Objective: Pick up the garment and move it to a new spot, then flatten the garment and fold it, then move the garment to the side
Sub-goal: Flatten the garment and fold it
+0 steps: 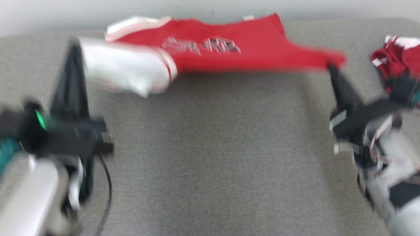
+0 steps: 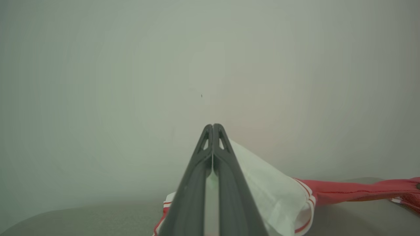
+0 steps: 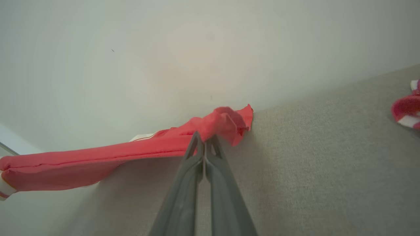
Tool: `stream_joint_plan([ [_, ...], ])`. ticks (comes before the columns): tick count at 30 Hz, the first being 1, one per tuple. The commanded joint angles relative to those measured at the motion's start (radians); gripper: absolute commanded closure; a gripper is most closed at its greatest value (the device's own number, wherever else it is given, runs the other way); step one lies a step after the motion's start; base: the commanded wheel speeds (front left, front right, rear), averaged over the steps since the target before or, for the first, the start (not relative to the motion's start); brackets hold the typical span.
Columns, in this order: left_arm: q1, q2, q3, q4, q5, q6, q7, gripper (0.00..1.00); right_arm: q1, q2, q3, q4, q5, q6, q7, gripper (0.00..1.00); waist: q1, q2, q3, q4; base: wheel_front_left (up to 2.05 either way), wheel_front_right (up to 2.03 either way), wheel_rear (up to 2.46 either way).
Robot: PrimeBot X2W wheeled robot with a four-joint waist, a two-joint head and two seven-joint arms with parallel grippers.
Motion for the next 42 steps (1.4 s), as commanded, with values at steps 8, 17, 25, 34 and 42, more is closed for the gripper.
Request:
stream_joint_plan([
  [8,0.419,-0.001,0.028,-0.154,-0.034,0.090,-0.003,1.00,0.357,0.020,-0.114,-0.104,-0.004,-0.003,0.005,1.00,0.0005,0.0003,-0.112,0.021,0.00,0.00,0.00],
  [17,0.780,-0.164,0.059,-0.168,-0.006,0.068,-0.003,1.00,0.738,0.118,-0.308,-0.196,-0.075,-0.003,0.056,1.00,0.0005,0.0003,-0.215,0.054,0.00,0.00,0.00],
  [25,0.920,-0.202,0.046,-0.130,0.008,0.029,-0.003,1.00,0.948,0.219,-0.466,-0.338,-0.159,-0.003,0.154,1.00,0.0005,0.0003,-0.260,0.075,0.00,0.00,0.00],
  [34,0.865,-0.205,0.043,-0.111,0.038,-0.011,-0.002,1.00,0.960,0.340,-0.521,-0.435,-0.243,-0.003,0.258,1.00,0.0005,0.0003,-0.242,0.060,0.00,0.00,0.00],
  [42,0.683,-0.151,0.031,-0.077,0.074,-0.070,0.045,1.00,0.840,0.360,-0.521,-0.417,-0.268,-0.003,0.335,1.00,0.0005,0.0003,-0.222,0.033,0.00,0.00,0.00],
])
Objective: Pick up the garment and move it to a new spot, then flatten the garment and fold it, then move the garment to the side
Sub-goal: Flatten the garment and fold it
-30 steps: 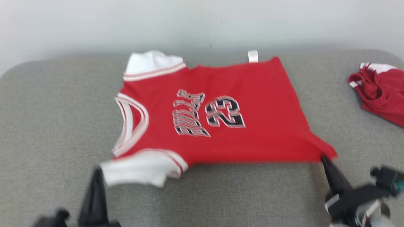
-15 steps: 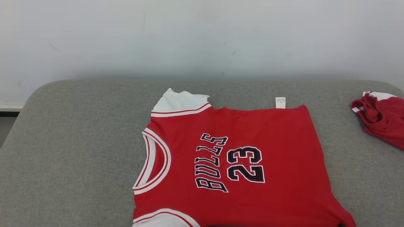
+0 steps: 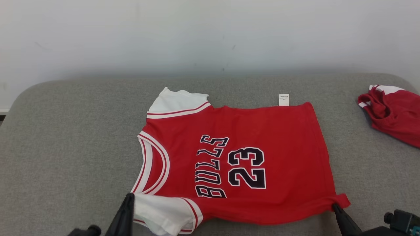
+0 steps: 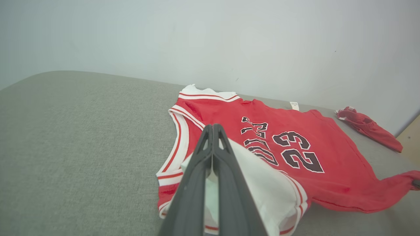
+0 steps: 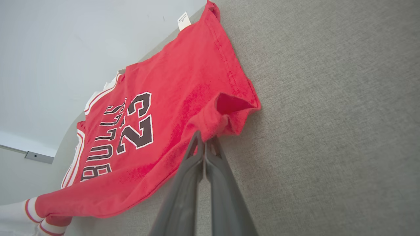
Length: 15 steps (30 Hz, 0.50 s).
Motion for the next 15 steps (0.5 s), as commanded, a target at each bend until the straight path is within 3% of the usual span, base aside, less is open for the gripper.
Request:
stream_joint_plan([
  [1,-0.045,0.009,0.003,0.018,0.003,-0.015,0.008,1.00,-0.032,0.002,-0.001,0.010,-0.003,-0.003,0.010,1.00,0.0000,0.0000,0.013,-0.009,0.00,0.00,0.00],
  [15,-0.461,0.022,-0.019,0.365,0.010,-0.156,0.052,1.00,-0.378,-0.025,0.009,0.234,-0.029,-0.003,0.082,1.00,0.0000,0.0000,0.095,-0.030,0.00,0.00,0.00],
])
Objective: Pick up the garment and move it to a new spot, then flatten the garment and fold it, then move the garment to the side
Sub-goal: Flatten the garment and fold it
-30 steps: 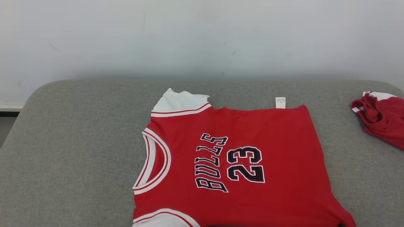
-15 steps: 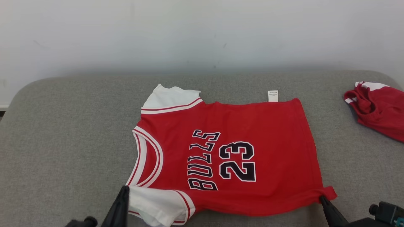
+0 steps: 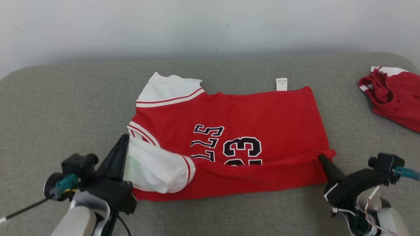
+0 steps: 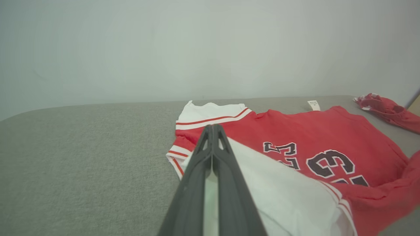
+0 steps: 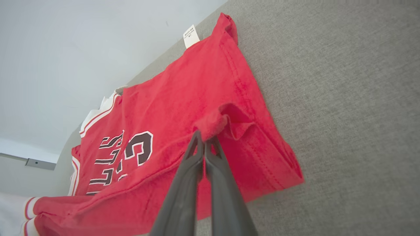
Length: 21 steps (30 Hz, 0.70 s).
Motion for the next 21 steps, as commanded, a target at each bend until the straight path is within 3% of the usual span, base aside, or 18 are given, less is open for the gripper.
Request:
stream_joint_plan([
  [1,-0.037,0.001,-0.003,0.038,0.004,-0.014,-0.006,1.00,-0.032,-0.008,0.003,0.025,-0.015,-0.003,-0.001,1.00,-0.0003,-0.0001,0.018,-0.004,0.00,0.00,0.00],
  [15,-0.207,-0.047,-0.063,0.327,0.004,-0.065,-0.072,1.00,-0.159,-0.035,0.039,0.175,-0.024,-0.003,-0.061,1.00,-0.0003,-0.0001,0.024,-0.010,0.00,0.00,0.00],
  [17,-0.215,-0.051,-0.059,0.355,0.005,-0.064,-0.084,1.00,-0.157,-0.041,0.054,0.179,-0.024,-0.003,-0.076,0.49,-0.0003,-0.0001,0.015,-0.015,0.00,0.00,0.00],
  [18,-0.217,-0.049,-0.056,0.367,0.010,-0.064,-0.090,0.53,-0.152,-0.042,0.058,0.183,-0.020,-0.003,-0.080,0.00,-0.0003,-0.0001,0.009,-0.017,0.00,0.00,0.00],
  [19,-0.215,-0.046,-0.055,0.376,0.019,-0.064,-0.096,0.00,-0.148,-0.047,0.065,0.182,-0.020,-0.003,-0.087,0.00,-0.0003,-0.0001,0.004,-0.019,0.00,0.00,0.00],
  [21,-0.204,-0.044,-0.044,0.386,0.024,-0.060,-0.103,0.00,-0.138,-0.057,0.074,0.174,-0.013,-0.003,-0.105,0.00,-0.0003,-0.0001,-0.008,-0.019,0.00,0.00,0.00],
])
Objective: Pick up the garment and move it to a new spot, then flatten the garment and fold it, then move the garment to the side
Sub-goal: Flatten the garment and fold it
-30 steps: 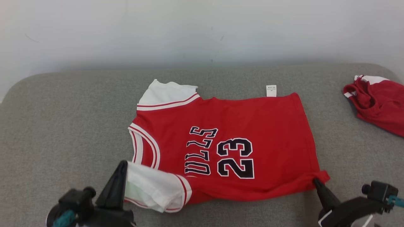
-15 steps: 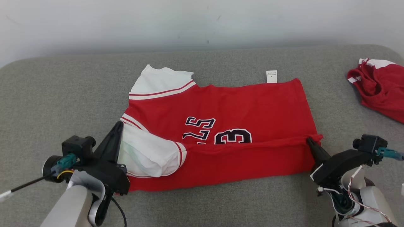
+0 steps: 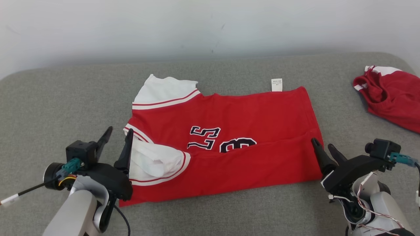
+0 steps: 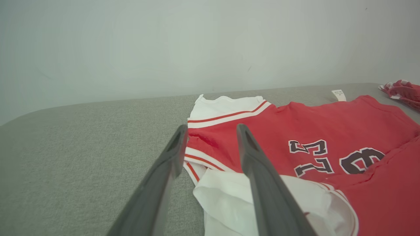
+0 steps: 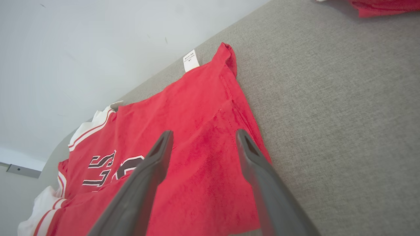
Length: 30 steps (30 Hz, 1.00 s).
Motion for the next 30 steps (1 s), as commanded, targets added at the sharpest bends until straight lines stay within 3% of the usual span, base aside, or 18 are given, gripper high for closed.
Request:
stream_joint_plan([
  [1,0.014,0.002,0.004,0.001,0.013,0.003,-0.009,0.00,0.015,-0.007,0.007,-0.006,0.010,-0.003,-0.006,0.00,-0.0001,-0.0001,-0.013,-0.002,0.00,0.00,0.00],
  [15,0.312,0.002,0.156,-0.256,0.075,0.079,-0.009,0.00,0.191,-0.120,0.080,-0.079,-0.001,-0.003,-0.185,0.00,-0.0001,-0.0001,-0.054,0.029,0.00,0.00,0.00],
  [22,0.406,-0.020,0.160,-0.227,0.074,0.072,-0.010,0.00,0.198,-0.147,0.123,-0.023,-0.055,-0.003,-0.277,0.00,-0.0001,-0.0001,-0.050,0.033,0.00,0.00,0.00],
  [30,0.372,-0.068,0.143,-0.132,0.068,0.037,-0.010,0.00,0.108,-0.145,0.172,0.104,-0.091,-0.003,-0.334,0.00,-0.0001,-0.0001,-0.010,0.028,0.00,0.00,0.00],
])
